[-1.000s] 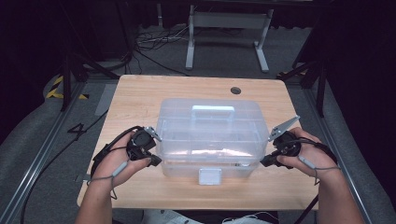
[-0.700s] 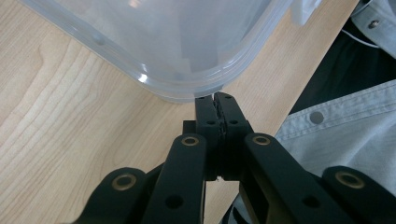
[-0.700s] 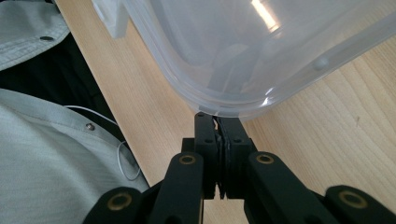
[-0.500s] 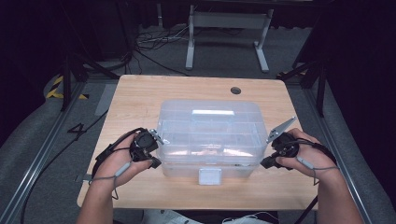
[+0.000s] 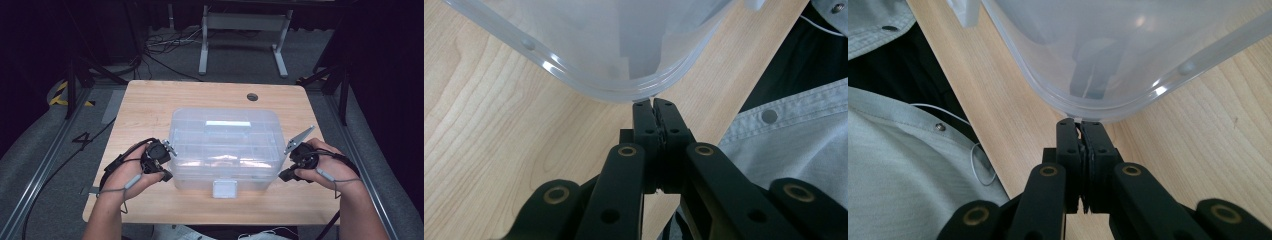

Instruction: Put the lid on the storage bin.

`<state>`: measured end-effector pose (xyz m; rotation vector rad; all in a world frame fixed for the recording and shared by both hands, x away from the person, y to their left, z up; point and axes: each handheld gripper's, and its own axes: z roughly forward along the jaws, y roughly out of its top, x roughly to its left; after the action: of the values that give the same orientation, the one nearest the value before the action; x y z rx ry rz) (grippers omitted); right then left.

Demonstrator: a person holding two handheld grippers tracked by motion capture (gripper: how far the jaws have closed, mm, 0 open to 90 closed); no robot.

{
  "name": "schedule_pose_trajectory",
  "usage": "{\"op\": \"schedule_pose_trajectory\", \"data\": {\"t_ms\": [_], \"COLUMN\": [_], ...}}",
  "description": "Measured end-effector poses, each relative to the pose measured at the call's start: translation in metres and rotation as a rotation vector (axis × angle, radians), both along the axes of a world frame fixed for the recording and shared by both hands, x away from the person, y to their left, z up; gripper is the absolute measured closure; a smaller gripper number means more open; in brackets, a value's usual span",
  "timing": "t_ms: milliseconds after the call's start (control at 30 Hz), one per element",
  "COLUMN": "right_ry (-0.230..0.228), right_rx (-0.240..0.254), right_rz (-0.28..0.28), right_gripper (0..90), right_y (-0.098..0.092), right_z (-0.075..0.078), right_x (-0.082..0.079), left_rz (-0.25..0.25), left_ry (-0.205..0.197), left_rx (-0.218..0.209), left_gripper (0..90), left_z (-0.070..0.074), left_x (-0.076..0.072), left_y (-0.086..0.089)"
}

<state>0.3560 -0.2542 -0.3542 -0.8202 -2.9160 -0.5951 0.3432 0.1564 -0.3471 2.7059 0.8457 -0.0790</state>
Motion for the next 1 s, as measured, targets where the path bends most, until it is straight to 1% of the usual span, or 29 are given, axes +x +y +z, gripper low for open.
{"op": "schedule_pose_trajectory", "data": {"t_ms": [67, 200, 400, 467, 533, 667, 800, 900, 967, 1000], "right_ry": [0.002, 0.003, 0.004, 0.01, 0.011, 0.005, 0.001, -0.001, -0.005, -0.006], "right_rx": [-0.012, 0.007, 0.011, 0.015, 0.018, 0.017, 0.025, 0.033, 0.035, 0.039], "right_rz": [0.003, 0.001, -0.001, -0.004, -0.016, -0.03, -0.026, -0.017, -0.014, -0.015], "right_gripper": [87.7, 87.7, 87.5, 85.5, 83.9, 83.0, 81.9, 80.6, 79.8, 79.3], "right_y": [0.0, -0.001, -0.002, -0.003, -0.004, -0.009, -0.009, -0.007, -0.007, -0.008], "right_z": [-0.001, 0.002, 0.001, 0.001, 0.001, 0.001, 0.002, 0.003, 0.004, 0.005], "right_x": [0.0, -0.001, -0.001, -0.001, -0.001, -0.001, 0.0, -0.001, -0.001, -0.001], "left_rz": [-0.011, -0.012, -0.02, -0.023, -0.027, -0.021, -0.013, -0.005, 0.003, 0.015], "left_ry": [0.007, 0.008, 0.015, 0.02, 0.029, 0.032, 0.031, 0.02, 0.007, 0.002], "left_rx": [-0.01, -0.009, -0.003, -0.002, -0.002, 0.002, -0.021, -0.041, -0.049, -0.059], "left_gripper": [89.4, 89.4, 89.4, 89.2, 88.0, 86.2, 83.8, 81.6, 81.6, 83.0], "left_z": [0.0, -0.001, -0.002, -0.004, -0.005, -0.007, -0.006, -0.004, -0.003, -0.001], "left_x": [0.0, 0.0, 0.0, 0.001, 0.001, 0.002, 0.0, -0.001, -0.002, -0.003], "left_y": [0.0, 0.0, -0.002, -0.003, -0.003, -0.001, 0.003, 0.007, 0.01, 0.012]}}
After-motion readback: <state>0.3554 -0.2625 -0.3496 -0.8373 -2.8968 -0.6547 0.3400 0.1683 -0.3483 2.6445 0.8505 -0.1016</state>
